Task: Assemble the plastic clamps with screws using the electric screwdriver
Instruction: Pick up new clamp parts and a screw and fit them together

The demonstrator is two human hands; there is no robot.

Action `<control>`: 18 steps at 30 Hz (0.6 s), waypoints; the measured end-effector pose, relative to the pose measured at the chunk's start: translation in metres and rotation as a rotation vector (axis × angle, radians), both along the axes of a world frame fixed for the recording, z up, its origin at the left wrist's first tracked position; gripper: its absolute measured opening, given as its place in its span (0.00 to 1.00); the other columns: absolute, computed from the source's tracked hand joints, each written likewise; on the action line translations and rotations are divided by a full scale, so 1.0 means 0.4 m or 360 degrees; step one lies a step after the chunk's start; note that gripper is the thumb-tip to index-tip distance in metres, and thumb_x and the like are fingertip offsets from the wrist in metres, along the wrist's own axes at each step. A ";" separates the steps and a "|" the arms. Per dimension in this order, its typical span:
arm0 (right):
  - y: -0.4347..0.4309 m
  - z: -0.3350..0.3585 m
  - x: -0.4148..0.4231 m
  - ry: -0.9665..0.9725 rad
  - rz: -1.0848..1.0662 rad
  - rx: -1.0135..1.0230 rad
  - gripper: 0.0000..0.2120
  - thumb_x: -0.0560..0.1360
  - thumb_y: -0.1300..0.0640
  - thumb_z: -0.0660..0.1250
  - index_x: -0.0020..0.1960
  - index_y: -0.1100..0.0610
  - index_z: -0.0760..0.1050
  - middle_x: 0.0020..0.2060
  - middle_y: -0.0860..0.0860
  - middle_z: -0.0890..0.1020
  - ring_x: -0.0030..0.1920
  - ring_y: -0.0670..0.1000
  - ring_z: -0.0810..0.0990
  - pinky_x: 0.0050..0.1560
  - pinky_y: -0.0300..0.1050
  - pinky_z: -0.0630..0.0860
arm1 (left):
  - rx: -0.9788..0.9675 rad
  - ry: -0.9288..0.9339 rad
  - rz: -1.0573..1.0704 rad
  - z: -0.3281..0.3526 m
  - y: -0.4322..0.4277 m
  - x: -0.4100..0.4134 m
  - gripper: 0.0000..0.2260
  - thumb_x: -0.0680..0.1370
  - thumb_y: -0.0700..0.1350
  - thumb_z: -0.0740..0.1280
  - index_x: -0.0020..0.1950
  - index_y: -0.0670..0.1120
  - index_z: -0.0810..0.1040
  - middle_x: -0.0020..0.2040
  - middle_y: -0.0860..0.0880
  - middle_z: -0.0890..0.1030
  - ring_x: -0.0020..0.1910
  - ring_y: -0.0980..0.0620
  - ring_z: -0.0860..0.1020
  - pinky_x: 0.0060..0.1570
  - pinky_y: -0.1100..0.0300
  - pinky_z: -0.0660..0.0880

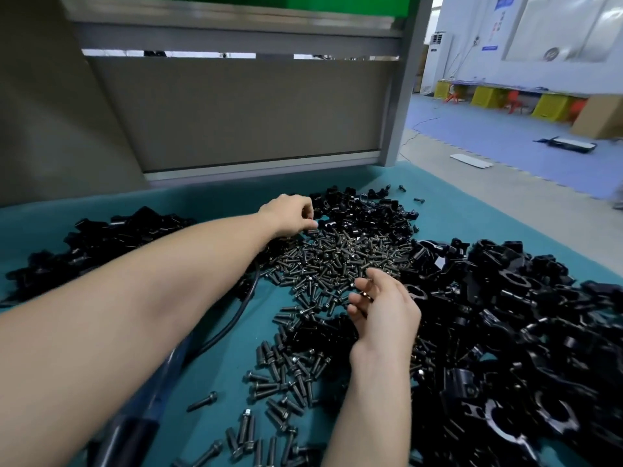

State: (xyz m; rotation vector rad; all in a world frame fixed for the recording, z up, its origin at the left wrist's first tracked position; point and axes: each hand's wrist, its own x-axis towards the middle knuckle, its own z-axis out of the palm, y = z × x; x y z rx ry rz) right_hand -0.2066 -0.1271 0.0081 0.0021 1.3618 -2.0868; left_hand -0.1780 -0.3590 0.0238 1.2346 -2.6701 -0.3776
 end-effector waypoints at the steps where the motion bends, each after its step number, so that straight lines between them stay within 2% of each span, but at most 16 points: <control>1: 0.000 0.001 0.002 0.0003 0.0023 -0.0006 0.04 0.77 0.62 0.66 0.43 0.58 0.77 0.30 0.51 0.79 0.25 0.46 0.73 0.24 0.36 0.70 | 0.0134 0.0160 -0.0001 0.013 0.006 0.010 0.07 0.76 0.52 0.70 0.47 0.50 0.76 0.48 0.49 0.80 0.49 0.48 0.77 0.50 0.55 0.74; 2: 0.000 0.002 0.003 0.0009 0.0054 -0.0015 0.04 0.77 0.62 0.65 0.44 0.58 0.77 0.31 0.51 0.79 0.26 0.46 0.73 0.24 0.36 0.70 | 0.0273 0.0334 0.0007 0.029 0.019 0.021 0.07 0.76 0.50 0.71 0.46 0.49 0.76 0.46 0.49 0.80 0.45 0.49 0.77 0.47 0.57 0.75; 3: 0.001 0.004 0.005 0.0024 0.0093 -0.0031 0.04 0.78 0.62 0.65 0.44 0.58 0.77 0.32 0.52 0.79 0.26 0.46 0.73 0.24 0.36 0.71 | 0.0400 0.0509 0.0026 0.046 0.038 0.034 0.05 0.76 0.48 0.71 0.44 0.49 0.77 0.43 0.48 0.80 0.39 0.50 0.76 0.40 0.61 0.74; 5: 0.006 0.011 0.008 0.0135 0.0204 -0.0074 0.05 0.78 0.62 0.66 0.46 0.56 0.79 0.35 0.52 0.79 0.29 0.47 0.75 0.27 0.37 0.74 | 0.0590 0.0777 0.0062 0.080 0.096 0.067 0.04 0.77 0.43 0.67 0.43 0.47 0.77 0.37 0.48 0.79 0.27 0.53 0.70 0.26 0.66 0.68; 7: 0.014 0.023 0.013 0.0405 0.0428 -0.0110 0.05 0.77 0.58 0.68 0.51 0.50 0.80 0.44 0.50 0.79 0.37 0.46 0.78 0.36 0.38 0.79 | 0.0769 0.0937 0.0008 0.098 0.175 0.116 0.07 0.78 0.39 0.65 0.41 0.47 0.77 0.32 0.50 0.79 0.22 0.55 0.66 0.22 0.68 0.62; 9: 0.024 0.049 0.026 0.0728 0.0793 -0.0084 0.14 0.75 0.55 0.71 0.59 0.42 0.77 0.54 0.46 0.78 0.50 0.45 0.81 0.48 0.43 0.82 | 0.1034 0.1103 -0.0088 0.097 0.261 0.172 0.08 0.78 0.38 0.64 0.40 0.47 0.77 0.31 0.49 0.78 0.20 0.57 0.64 0.21 0.69 0.61; 10: 0.028 0.067 0.037 0.0850 0.0944 -0.0054 0.18 0.74 0.57 0.72 0.60 0.42 0.77 0.57 0.46 0.78 0.52 0.47 0.81 0.51 0.45 0.82 | 0.1182 0.1195 -0.0101 0.092 0.303 0.201 0.07 0.79 0.39 0.64 0.41 0.46 0.77 0.33 0.47 0.77 0.20 0.57 0.64 0.21 0.69 0.61; 11: 0.031 0.085 0.049 0.0955 0.1022 -0.0016 0.18 0.73 0.61 0.73 0.60 0.45 0.78 0.56 0.49 0.81 0.51 0.49 0.83 0.51 0.45 0.82 | 0.1298 0.1292 -0.0077 0.087 0.341 0.229 0.06 0.79 0.40 0.64 0.43 0.46 0.77 0.34 0.45 0.75 0.20 0.57 0.64 0.21 0.69 0.61; 13: 0.043 0.125 0.074 0.1174 0.0971 0.0105 0.13 0.71 0.66 0.73 0.53 0.53 0.81 0.45 0.55 0.85 0.40 0.52 0.85 0.44 0.44 0.83 | 0.1465 0.1509 0.0065 0.082 0.404 0.279 0.05 0.80 0.43 0.63 0.45 0.45 0.75 0.31 0.47 0.73 0.21 0.56 0.63 0.21 0.69 0.60; 15: 0.058 0.164 0.099 0.1393 0.0961 0.0188 0.09 0.70 0.68 0.74 0.47 0.57 0.82 0.37 0.54 0.85 0.32 0.49 0.83 0.37 0.40 0.81 | 0.1580 0.1727 0.0141 0.086 0.450 0.324 0.06 0.81 0.44 0.61 0.44 0.45 0.71 0.27 0.50 0.71 0.19 0.56 0.62 0.21 0.68 0.60; 17: 0.071 0.198 0.119 0.1540 0.1114 0.0215 0.08 0.70 0.67 0.73 0.47 0.58 0.83 0.36 0.54 0.85 0.32 0.49 0.83 0.36 0.37 0.80 | 0.1536 0.1841 0.0151 0.093 0.487 0.368 0.06 0.81 0.45 0.61 0.46 0.45 0.71 0.28 0.51 0.73 0.21 0.56 0.64 0.21 0.66 0.62; 18: 0.074 0.211 0.126 0.1602 0.1183 0.0250 0.08 0.71 0.67 0.73 0.47 0.57 0.83 0.36 0.53 0.85 0.32 0.49 0.82 0.37 0.38 0.80 | 0.1527 0.1877 0.0150 0.094 0.505 0.392 0.06 0.81 0.46 0.61 0.48 0.45 0.72 0.32 0.49 0.75 0.23 0.55 0.67 0.23 0.64 0.65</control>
